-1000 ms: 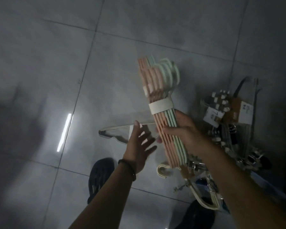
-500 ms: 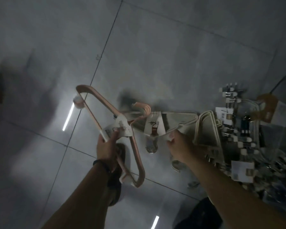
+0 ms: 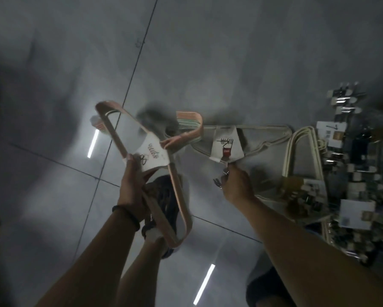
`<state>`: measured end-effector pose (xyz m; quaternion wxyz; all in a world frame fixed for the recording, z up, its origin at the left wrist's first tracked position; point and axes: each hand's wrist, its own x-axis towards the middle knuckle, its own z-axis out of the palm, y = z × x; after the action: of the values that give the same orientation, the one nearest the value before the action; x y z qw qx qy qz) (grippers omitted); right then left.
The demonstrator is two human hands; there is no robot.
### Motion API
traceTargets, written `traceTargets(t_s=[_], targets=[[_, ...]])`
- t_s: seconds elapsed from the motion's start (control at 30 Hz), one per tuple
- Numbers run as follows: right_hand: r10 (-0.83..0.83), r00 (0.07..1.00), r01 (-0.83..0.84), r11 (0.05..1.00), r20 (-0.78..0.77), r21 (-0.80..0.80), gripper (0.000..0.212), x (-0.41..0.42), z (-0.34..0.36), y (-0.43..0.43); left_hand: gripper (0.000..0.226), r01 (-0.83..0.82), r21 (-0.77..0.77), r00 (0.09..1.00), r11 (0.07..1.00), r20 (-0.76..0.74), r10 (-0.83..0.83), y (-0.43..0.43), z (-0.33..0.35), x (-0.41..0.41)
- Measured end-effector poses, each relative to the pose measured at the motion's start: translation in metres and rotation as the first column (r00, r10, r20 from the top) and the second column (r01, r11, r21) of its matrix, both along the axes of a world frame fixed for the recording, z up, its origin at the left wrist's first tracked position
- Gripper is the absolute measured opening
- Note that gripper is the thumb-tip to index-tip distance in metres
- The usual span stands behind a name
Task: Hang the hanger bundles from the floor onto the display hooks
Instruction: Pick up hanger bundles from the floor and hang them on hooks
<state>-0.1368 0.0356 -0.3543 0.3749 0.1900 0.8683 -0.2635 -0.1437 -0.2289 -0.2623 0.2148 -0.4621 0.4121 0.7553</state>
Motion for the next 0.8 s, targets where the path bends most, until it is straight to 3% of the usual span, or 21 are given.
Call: traceTargets(t_s=[0.07, 0.13, 0.2, 0.27, 0.4, 0.47, 0.57, 0.67, 0.73, 0.8], targets=[[-0.25, 0.968, 0.249, 0.952, 0.018, -0.179, 0.004, -0.01, 0.022, -0.001, 0.048, -0.021, -0.034, 1.0, 0.999, -0.015, 0.021, -0.009, 0.012, 0.007], [-0.569, 0.812, 0.577, 0.753, 0.125, -0.318, 0.017, -0.035, 0.045, -0.003, 0.054, -0.038, -0.088, 0.999, 0.995, 0.023, 0.04, -0.009, 0.027, 0.012], [-0.748, 0.642, 0.746, 0.557, 0.17, -0.365, 0.026, -0.069, 0.068, -0.004, 0.07, -0.043, -0.079, 0.997, 0.996, 0.059, 0.048, -0.001, 0.04, 0.02], [-0.791, 0.587, 0.779, 0.493, 0.174, -0.387, 0.028, -0.102, 0.094, -0.005, 0.081, -0.065, -0.028, 0.991, 0.997, 0.113, 0.068, 0.016, 0.049, 0.027], [-0.727, 0.657, 0.701, 0.493, 0.199, -0.515, 0.029, -0.148, 0.148, -0.013, 0.068, -0.133, -0.046, 0.978, 0.99, 0.156, 0.139, 0.053, 0.041, 0.017], [-0.732, 0.628, 0.711, 0.401, 0.265, -0.578, 0.028, -0.165, 0.168, -0.013, 0.06, -0.167, 0.009, 0.972, 0.986, 0.167, 0.164, 0.07, 0.027, 0.002], [-0.693, 0.589, 0.735, 0.247, 0.415, -0.631, 0.02, -0.171, 0.187, 0.004, 0.06, -0.024, 0.079, 0.976, 0.997, 0.218, 0.007, 0.091, -0.002, -0.023], [-0.625, 0.651, 0.707, 0.291, 0.432, -0.644, 0.017, -0.154, 0.188, 0.028, 0.065, 0.209, 0.134, 0.942, 0.969, 0.239, -0.236, 0.102, -0.03, -0.038], [-0.61, 0.704, 0.665, 0.384, 0.365, -0.64, 0.015, -0.14, 0.182, 0.041, 0.059, 0.359, 0.047, 0.895, 0.932, 0.265, -0.358, 0.103, -0.046, -0.044], [-0.576, 0.772, 0.587, 0.487, 0.267, -0.647, 0.013, -0.127, 0.177, 0.054, 0.05, 0.514, -0.112, 0.807, 0.851, 0.4, -0.435, 0.099, -0.054, -0.045]])
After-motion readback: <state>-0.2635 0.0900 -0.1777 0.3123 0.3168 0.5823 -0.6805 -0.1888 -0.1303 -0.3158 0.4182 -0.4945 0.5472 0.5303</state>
